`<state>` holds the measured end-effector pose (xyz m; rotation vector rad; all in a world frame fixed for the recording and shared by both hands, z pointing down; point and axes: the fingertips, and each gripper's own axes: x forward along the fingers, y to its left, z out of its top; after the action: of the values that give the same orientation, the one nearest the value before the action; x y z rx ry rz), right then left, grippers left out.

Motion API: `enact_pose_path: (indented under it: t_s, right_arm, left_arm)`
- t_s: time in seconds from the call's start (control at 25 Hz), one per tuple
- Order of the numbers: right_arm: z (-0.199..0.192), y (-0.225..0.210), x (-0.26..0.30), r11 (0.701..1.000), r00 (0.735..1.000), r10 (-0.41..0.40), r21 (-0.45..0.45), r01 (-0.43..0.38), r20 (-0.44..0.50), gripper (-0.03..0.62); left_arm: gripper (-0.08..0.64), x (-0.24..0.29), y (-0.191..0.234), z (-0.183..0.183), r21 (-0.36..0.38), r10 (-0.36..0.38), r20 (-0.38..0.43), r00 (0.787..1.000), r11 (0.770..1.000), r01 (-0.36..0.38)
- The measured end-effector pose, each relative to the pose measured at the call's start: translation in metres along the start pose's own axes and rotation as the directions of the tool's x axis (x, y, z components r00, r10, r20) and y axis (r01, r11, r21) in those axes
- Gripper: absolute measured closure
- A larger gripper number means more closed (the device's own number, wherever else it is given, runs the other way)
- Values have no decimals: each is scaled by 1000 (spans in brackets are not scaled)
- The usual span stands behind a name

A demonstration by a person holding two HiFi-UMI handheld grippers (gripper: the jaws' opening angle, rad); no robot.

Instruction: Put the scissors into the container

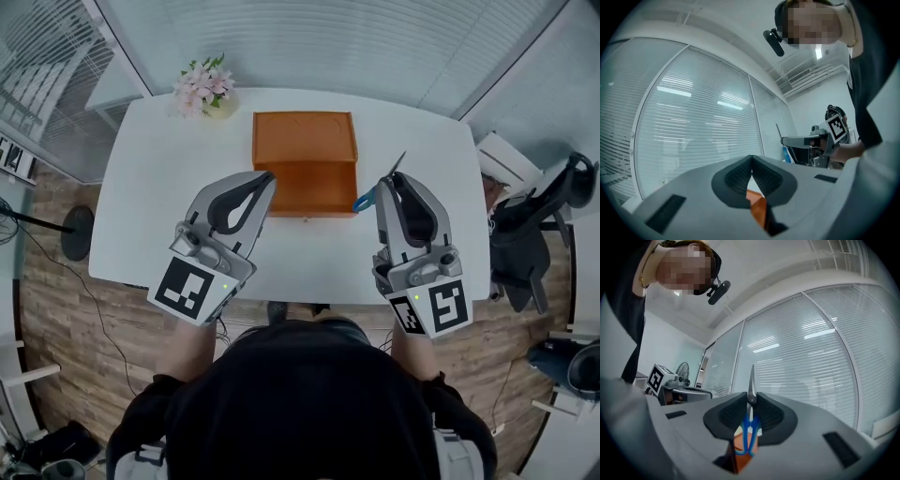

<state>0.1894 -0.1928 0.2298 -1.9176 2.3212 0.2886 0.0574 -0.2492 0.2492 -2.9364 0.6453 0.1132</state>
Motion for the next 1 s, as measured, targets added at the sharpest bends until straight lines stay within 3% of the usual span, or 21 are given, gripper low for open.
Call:
enact_pose_path:
  t_s: [0.4,1.0]
  right_arm:
    - [-21,-23,31,993,992,121,12,-121,-23,525]
    - [-74,-19,64,961,954,272,-20,-277,-126,525]
  left_arm:
    - [548,16,14,-8,7,103,-19,995,995,-103]
    - [548,16,27,-23,-4,185,-52,981,983,-185]
